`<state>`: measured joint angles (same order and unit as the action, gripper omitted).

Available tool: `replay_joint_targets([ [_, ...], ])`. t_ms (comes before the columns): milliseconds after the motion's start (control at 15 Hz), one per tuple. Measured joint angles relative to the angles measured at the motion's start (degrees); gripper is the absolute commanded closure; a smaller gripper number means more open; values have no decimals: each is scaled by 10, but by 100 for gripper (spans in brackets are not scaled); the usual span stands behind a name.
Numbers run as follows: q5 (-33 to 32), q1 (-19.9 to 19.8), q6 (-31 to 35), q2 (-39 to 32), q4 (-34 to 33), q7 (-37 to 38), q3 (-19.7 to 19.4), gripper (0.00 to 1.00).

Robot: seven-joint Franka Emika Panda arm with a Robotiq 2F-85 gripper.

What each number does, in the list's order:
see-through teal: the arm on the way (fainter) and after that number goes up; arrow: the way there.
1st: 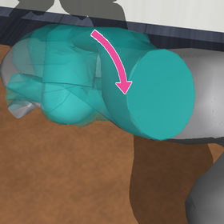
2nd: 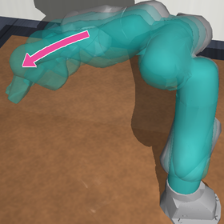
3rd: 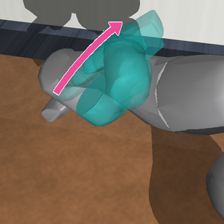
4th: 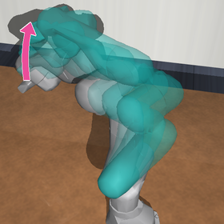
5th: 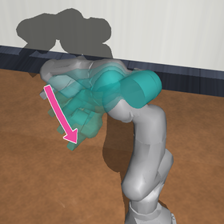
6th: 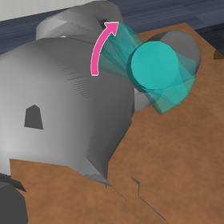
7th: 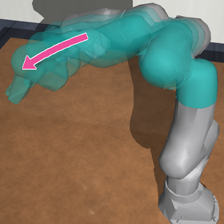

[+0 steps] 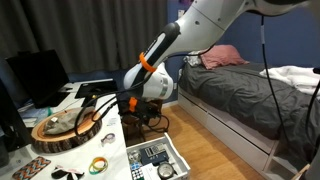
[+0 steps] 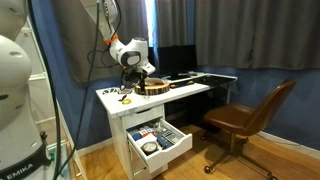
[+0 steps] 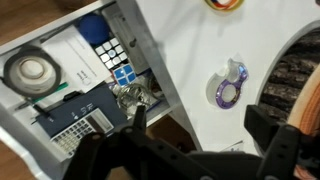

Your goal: Move the tape dispenser from the drawer to the desk

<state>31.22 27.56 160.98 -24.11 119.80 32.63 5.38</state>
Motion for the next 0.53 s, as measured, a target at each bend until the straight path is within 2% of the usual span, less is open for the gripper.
replay_joint_targets([
  [200, -142, 29, -22, 85, 83, 52, -49, 0],
  [333, -237, 84, -50, 130, 123, 94, -118, 0],
  [533, -376, 189, -115, 169, 154, 175, -236, 0],
])
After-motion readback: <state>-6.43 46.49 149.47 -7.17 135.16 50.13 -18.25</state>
